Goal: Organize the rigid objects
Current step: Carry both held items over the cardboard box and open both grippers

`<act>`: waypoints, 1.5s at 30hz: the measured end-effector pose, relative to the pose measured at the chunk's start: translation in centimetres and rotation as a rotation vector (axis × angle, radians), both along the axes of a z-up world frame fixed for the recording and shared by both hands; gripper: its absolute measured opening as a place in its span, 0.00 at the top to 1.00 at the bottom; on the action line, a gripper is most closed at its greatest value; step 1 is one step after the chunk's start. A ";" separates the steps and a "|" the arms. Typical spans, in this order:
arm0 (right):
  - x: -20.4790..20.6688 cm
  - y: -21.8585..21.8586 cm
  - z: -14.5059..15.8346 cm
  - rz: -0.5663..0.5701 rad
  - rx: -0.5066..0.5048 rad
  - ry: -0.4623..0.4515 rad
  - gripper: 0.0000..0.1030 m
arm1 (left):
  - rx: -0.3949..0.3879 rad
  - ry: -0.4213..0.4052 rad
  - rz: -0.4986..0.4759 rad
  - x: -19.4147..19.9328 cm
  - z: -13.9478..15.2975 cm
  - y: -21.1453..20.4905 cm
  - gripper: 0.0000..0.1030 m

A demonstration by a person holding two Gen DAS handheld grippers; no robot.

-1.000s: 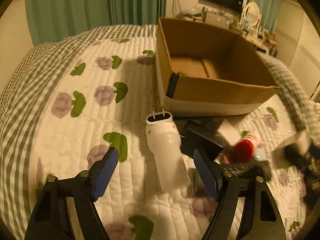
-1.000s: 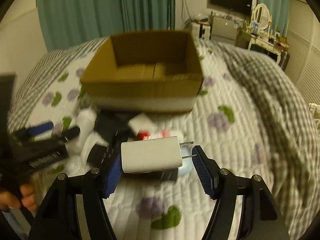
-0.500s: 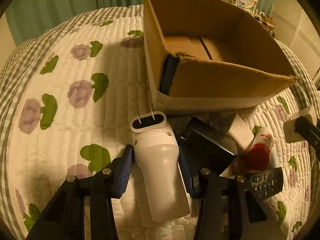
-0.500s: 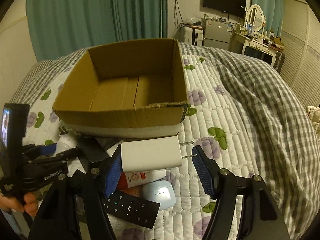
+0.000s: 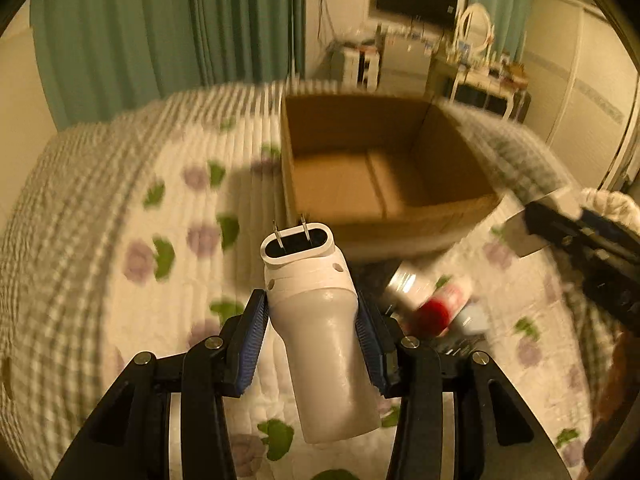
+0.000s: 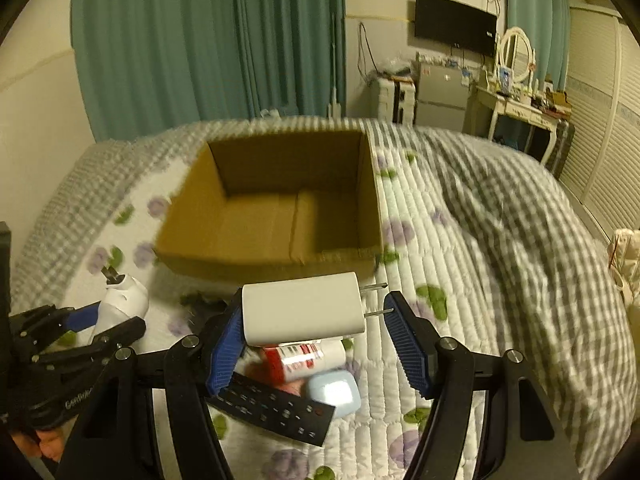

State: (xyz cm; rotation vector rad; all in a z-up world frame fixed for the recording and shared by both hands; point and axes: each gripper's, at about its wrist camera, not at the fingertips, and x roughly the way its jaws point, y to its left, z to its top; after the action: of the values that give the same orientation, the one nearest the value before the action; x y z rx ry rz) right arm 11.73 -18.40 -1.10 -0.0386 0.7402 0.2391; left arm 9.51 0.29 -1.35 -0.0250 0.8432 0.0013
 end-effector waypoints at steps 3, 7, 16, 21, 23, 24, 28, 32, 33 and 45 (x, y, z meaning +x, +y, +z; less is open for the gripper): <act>0.1 0.5 3.5 0.034 0.005 -0.059 0.35 | 0.002 -0.072 -0.010 0.8 3.9 -0.4 0.56; 1.7 1.0 7.3 0.078 0.012 -0.114 0.35 | 0.020 -0.140 -0.022 3.4 7.6 -1.2 0.56; 8.9 1.4 8.8 0.117 -0.026 -0.136 0.35 | 0.104 -0.108 -0.023 10.5 5.1 -2.8 0.56; 12.4 1.3 5.2 0.117 -0.028 -0.080 0.35 | 0.110 -0.044 -0.041 12.8 0.5 -3.4 0.56; 13.5 1.0 3.5 0.125 0.000 -0.048 0.35 | 0.110 -0.039 -0.051 13.2 -0.6 -3.7 0.56; 13.9 0.9 2.8 0.129 0.017 -0.033 0.35 | 0.110 -0.037 -0.054 13.4 -1.1 -3.9 0.56; 15.2 0.8 0.5 0.138 0.049 0.003 0.35 | 0.111 -0.046 -0.052 14.1 -2.6 -4.1 0.55; 15.7 0.8 -0.3 0.141 0.051 -0.001 0.35 | 0.142 -0.044 -0.048 14.2 -3.0 -4.4 0.44; 15.8 0.8 -0.4 0.141 0.058 0.001 0.35 | 0.144 -0.049 -0.047 14.1 -2.9 -4.4 0.39; 12.8 -1.1 5.3 0.059 0.040 -0.081 0.15 | 0.097 -0.087 -0.028 7.0 3.4 -2.9 0.09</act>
State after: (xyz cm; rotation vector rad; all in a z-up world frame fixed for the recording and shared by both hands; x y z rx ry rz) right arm 24.49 -19.52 4.21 -0.0322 0.6545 0.3072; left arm 16.46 -2.63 2.03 0.0778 0.7554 0.0149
